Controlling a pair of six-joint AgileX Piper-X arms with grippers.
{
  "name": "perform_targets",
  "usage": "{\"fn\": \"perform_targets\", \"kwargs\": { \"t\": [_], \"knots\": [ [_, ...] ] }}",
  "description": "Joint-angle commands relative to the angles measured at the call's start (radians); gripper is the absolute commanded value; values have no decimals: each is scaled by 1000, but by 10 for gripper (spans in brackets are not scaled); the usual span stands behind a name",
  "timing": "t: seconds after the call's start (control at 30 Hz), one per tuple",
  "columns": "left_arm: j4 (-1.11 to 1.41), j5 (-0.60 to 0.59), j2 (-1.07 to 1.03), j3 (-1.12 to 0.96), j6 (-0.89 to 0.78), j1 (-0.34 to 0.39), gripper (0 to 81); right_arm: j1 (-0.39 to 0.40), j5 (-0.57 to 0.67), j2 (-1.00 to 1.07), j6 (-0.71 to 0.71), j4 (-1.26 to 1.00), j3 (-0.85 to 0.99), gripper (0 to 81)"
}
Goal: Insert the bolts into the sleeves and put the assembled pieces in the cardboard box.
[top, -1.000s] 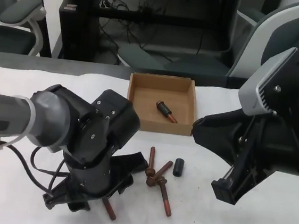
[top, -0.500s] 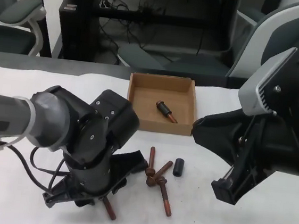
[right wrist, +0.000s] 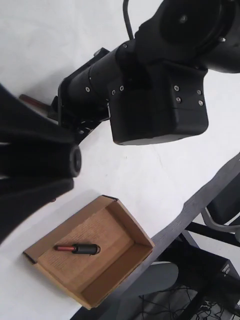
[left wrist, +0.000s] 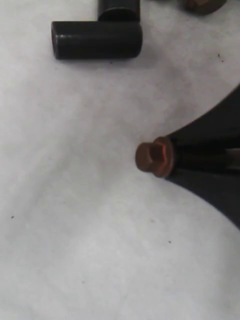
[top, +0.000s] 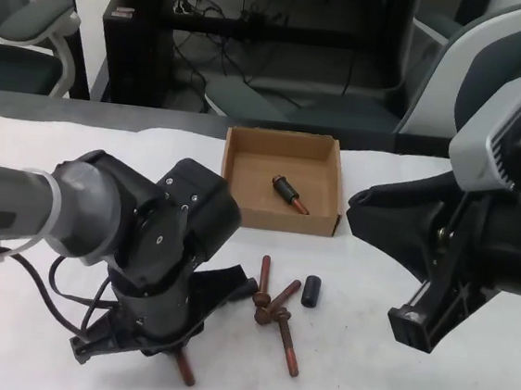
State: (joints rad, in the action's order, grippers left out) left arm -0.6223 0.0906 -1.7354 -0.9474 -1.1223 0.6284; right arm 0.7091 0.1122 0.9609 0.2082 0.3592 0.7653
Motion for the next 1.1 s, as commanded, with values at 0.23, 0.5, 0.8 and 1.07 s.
{"fn": "perform_targets", "kwargs": {
  "t": [0.23, 0.5, 0.8, 1.07],
  "knots": [
    [-4, -32, -10, 2, 4, -2, 17, -5, 7, -9, 9, -5, 13, 6],
    [-4, -39, 37, 2, 212, -2, 17, -5, 5, -9, 9, -5, 13, 6],
    [-1, 104, 245, 61, 346, -2, 17, -5, -2, -9, 38, -5, 13, 6],
    [233, 34, 465, 195, 345, -4, 17, -5, 45, -9, 16, -5, 13, 6]
  ]
}}
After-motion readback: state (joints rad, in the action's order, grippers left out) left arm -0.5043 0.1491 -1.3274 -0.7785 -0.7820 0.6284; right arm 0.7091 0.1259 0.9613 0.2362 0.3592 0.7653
